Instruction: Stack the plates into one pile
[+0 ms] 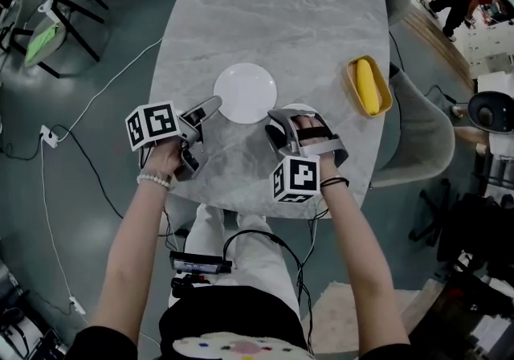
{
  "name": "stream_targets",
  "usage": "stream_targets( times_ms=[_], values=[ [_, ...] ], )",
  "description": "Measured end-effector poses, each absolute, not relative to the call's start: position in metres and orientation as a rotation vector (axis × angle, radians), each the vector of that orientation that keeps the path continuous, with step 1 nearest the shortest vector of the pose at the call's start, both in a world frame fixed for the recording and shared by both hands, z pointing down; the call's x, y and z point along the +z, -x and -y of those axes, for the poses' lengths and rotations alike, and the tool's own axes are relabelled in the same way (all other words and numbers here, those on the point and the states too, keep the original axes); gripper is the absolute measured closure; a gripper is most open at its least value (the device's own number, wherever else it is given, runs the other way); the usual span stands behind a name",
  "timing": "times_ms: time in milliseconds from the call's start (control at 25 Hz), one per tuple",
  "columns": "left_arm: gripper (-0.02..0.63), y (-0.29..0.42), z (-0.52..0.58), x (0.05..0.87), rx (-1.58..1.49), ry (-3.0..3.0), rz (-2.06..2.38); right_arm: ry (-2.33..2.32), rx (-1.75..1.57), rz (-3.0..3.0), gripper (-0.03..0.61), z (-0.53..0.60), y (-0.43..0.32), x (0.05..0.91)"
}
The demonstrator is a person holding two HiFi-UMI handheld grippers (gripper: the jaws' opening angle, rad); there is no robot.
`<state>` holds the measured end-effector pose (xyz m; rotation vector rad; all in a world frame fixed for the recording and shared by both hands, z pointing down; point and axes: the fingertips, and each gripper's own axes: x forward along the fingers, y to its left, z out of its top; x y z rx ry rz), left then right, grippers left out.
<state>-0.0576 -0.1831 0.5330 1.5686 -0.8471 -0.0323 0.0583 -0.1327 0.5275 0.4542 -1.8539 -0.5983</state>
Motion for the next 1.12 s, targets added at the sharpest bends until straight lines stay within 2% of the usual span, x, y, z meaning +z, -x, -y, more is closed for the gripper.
stream_targets(
  times_ms=[640,1120],
  values=[
    [0.371,-0.004,0.124,0.514,0.019,-1.611,0.673,-0.863,-0.536,1.882,0.431,0.089,-0.106,0.441],
    [0.376,-0.063,0.101,0.529,0.071,-1.586,0.573,-1.066,-0.391,1.829,0.44,0.049,-0.166,0.431]
  ],
)
